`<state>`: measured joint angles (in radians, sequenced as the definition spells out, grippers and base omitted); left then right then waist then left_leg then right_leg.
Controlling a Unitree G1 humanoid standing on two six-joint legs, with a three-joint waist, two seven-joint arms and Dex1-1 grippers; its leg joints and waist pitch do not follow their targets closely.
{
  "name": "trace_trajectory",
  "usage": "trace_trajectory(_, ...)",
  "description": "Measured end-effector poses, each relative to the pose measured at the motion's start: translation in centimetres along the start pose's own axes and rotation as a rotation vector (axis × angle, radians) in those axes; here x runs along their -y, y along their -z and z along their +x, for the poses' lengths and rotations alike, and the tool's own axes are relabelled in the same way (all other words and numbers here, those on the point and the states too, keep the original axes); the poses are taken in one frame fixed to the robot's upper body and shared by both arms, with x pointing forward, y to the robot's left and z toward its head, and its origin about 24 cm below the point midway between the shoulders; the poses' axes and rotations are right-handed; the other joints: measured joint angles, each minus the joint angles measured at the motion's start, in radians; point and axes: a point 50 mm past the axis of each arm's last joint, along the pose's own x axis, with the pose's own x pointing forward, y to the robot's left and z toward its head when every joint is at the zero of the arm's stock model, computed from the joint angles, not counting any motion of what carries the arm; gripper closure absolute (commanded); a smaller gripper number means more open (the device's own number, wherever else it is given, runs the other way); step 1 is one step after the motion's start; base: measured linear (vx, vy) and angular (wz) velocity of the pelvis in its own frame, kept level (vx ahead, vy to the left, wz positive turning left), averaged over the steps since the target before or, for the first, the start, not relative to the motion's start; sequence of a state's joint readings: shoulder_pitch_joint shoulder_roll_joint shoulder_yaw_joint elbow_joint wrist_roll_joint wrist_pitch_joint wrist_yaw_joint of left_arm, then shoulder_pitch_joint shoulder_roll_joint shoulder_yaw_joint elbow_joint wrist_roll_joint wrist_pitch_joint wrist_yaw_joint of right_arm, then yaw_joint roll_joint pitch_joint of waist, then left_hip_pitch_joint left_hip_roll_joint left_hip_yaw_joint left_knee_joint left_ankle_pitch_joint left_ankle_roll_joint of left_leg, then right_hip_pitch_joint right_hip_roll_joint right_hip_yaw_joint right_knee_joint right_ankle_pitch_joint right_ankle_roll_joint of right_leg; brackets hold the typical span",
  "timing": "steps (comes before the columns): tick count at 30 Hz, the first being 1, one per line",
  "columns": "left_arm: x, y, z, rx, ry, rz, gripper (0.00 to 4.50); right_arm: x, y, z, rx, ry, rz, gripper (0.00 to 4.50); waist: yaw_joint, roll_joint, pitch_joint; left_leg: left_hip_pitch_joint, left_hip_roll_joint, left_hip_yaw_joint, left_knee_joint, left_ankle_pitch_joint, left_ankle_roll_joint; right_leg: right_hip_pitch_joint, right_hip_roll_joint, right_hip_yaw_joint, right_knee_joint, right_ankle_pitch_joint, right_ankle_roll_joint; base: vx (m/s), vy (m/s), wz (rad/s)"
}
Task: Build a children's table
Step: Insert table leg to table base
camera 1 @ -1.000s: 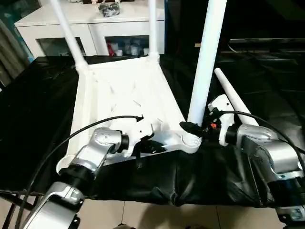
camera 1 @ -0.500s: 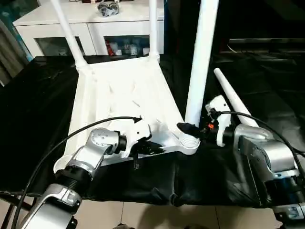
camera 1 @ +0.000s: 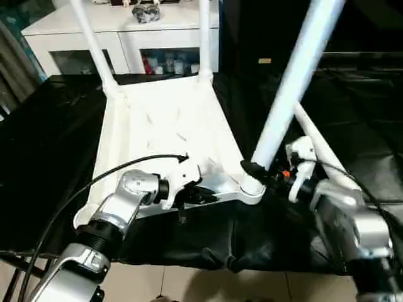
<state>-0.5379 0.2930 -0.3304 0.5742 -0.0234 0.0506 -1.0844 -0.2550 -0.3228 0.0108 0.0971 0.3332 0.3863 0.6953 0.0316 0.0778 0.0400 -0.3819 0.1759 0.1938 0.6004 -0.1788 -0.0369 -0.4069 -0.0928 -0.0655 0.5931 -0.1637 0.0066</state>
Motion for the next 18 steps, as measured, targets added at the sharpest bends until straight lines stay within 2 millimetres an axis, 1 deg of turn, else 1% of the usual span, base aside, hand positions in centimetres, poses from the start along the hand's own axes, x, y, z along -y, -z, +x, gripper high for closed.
trace_trajectory(10,0.0,0.0,0.2,0.004,-0.008,-0.005,4.5,-0.7,0.6,-0.3,0.05,0.078,0.014,2.62,-0.001,0.001,-0.001,0.0,-0.001,0.0,-0.002,0.0,0.0,0.001,0.0,0.0,-0.007,0.0,0.0,0.0,0.0,0.0)
trace_trajectory(14,0.0,0.0,0.2,0.004,-0.008,-0.006,4.5,-0.9,0.5,-0.2,0.026,0.068,-0.031,2.62,-0.001,0.002,-0.002,0.0,-0.001,0.0,-0.004,0.0,0.0,0.002,0.0,0.0,-0.01,0.0,0.0,0.0,0.0,0.0)
trace_trajectory(16,0.0,0.0,0.2,0.004,-0.008,-0.004,4.5,-1.0,0.3,-0.1,-0.003,0.056,-0.086,2.62,-0.001,0.002,-0.001,0.0,-0.001,0.0,-0.004,0.0,0.0,0.002,0.0,0.0,-0.01,0.0,0.0,0.0,0.0,0.0)
trace_trajectory(18,0.0,0.0,0.2,0.001,-0.008,0.001,4.5,-1.2,0.2,-0.1,-0.029,0.043,-0.132,2.62,-0.001,-0.001,-0.002,0.0,-0.001,0.0,-0.004,0.0,0.0,0.002,0.0,0.0,-0.01,0.0,0.0,0.0,0.0,0.0)
